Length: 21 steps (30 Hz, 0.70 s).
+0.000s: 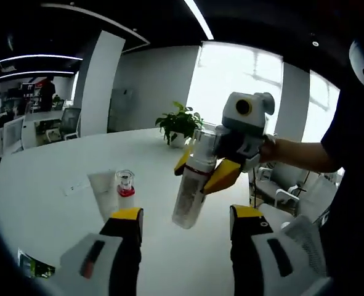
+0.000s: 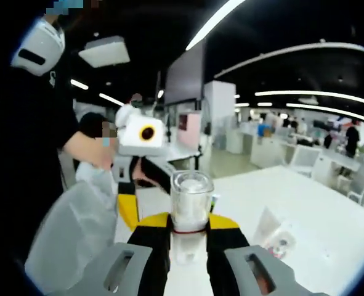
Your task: Arrange the skincare products in the storage area until every visible bottle or jar stands upright without overlapping.
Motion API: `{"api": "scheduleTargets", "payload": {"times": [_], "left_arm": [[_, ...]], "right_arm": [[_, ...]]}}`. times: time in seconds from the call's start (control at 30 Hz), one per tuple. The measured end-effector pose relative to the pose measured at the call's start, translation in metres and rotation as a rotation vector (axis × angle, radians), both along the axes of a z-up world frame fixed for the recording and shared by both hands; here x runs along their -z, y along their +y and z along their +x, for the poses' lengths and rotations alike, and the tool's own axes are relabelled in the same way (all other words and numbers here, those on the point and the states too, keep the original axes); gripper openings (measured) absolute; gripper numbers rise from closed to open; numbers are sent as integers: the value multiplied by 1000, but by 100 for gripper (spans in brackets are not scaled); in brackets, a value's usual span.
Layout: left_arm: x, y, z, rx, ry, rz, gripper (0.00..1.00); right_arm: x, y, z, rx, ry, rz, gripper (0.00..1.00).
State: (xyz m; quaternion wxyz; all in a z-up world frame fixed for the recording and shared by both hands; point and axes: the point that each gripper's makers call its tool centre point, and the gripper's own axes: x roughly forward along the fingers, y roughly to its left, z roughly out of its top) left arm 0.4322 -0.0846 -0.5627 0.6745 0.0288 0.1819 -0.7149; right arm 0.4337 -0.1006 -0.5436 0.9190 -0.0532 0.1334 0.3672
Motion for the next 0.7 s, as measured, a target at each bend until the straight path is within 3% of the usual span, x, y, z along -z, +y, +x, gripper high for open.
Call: {"api": "scheduleTargets", "payload": {"times": [0.3, 0.7], "left_arm": [[19, 15, 15, -63, -3, 50, 62], [49, 58, 40, -208, 9, 125, 73]], "right_arm": [[32, -18, 20, 74, -1, 3, 14], [83, -36, 44, 88, 30, -37, 14]]}}
